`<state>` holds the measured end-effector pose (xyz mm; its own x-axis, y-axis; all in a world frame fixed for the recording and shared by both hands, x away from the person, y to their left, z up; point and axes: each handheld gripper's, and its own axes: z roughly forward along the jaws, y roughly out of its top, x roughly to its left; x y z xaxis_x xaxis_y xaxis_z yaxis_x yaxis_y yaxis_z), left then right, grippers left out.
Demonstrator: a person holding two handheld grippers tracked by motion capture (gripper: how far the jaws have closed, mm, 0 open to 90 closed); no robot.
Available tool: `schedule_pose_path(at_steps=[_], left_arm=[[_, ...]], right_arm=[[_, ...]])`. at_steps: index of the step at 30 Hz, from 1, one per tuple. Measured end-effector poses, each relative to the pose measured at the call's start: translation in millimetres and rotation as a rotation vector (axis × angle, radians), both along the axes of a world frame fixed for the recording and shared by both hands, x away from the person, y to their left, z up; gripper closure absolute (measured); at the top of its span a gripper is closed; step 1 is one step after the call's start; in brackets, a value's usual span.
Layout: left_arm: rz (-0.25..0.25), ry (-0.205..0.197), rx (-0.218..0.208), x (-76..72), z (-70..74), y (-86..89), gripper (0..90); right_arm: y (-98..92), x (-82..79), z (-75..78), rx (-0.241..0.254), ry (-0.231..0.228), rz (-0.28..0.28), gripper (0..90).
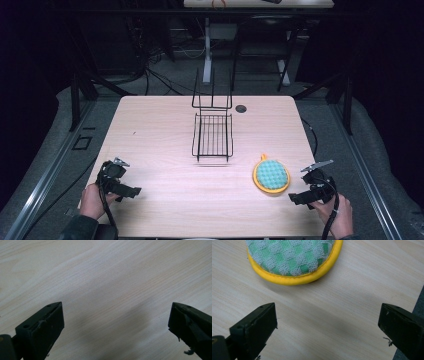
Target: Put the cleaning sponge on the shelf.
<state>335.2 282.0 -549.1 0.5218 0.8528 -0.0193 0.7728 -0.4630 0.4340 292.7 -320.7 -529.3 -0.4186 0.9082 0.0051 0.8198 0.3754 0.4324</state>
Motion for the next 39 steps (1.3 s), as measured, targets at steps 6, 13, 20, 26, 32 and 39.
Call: schedule_pose_path(at_steps=[6, 13, 20, 26, 32, 39], left_arm=[[-0.002, -0.018, -0.045, -0.2, 2.2, 1.3, 0.0], [-0.016, -0.005, -0.031, 0.4, 0.7, 0.0, 0.0], [-0.014, -0.011, -0.027, -0.1, 0.9, -1.2, 0.0], [-0.025, -0.004, -0.018, 0.8, -0.4, -4.1, 0.1], [-0.027, -0.004, -0.017, 1.9, -0.9, -5.1, 0.0], [-0.035, 0.000, -0.013, 1.7, -1.5, -6.8, 0.0]], right_arm=[[0.5, -0.4, 3.0, -0.003, -0.011, 0.017, 2.2], [2.5, -1.0, 6.4, -0.002, -0.044, 0.035, 3.6], [8.9, -0.5, 12.8, -0.008, -0.083, 0.055, 2.4], [11.1, 6.7, 11.7, 0.067, -0.043, 0.069, 0.0], [18.0, 15.7, 13.0, 0.097, -0.055, 0.092, 0.0], [27.6, 26.8, 11.4, 0.116, -0.053, 0.140, 0.0]])
